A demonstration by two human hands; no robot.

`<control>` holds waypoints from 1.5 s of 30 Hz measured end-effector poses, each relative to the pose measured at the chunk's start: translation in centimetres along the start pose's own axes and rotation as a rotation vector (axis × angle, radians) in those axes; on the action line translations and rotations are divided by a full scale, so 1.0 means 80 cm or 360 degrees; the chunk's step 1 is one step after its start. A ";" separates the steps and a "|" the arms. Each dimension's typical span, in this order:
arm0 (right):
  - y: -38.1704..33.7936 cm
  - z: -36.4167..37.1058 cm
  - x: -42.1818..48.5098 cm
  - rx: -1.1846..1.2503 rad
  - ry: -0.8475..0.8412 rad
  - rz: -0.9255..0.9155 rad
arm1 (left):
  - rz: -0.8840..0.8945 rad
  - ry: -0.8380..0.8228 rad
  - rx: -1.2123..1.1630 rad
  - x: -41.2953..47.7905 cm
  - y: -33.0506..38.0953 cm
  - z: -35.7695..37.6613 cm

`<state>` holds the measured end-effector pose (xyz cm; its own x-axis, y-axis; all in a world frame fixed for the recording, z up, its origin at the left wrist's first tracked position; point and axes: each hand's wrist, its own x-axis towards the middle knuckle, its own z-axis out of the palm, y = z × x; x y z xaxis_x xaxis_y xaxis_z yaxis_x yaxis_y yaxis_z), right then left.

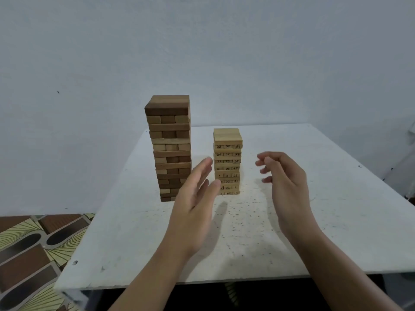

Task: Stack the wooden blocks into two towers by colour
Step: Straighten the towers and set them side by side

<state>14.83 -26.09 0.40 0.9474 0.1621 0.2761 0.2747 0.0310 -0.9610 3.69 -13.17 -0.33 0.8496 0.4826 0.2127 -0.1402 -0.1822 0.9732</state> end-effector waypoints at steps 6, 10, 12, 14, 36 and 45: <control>-0.013 0.018 0.018 0.0016 -0.0282 0.0074 | -0.0083 0.0001 -0.0114 0.015 0.016 0.024; -0.019 0.030 0.022 0.0078 -0.0400 0.0141 | -0.0078 -0.0021 -0.0152 0.030 0.023 0.027; -0.021 0.034 0.023 0.0096 -0.0433 0.0167 | -0.0062 -0.0025 -0.0157 0.035 0.021 0.026; -0.020 0.035 0.024 0.0104 -0.0455 0.0191 | -0.0036 -0.0031 -0.0149 0.040 0.020 0.025; -0.018 0.037 0.022 0.0025 -0.0618 0.0141 | 0.0018 -0.0120 -0.0142 0.046 0.004 0.015; -0.009 0.030 0.035 0.0052 -0.0583 0.0020 | 0.0020 -0.0077 -0.0162 0.047 0.010 0.017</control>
<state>16.89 -23.32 1.82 0.8273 0.5049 0.2462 0.2526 0.0572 -0.9659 7.48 -12.69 1.12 0.8707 0.4384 0.2227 -0.1996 -0.0989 0.9749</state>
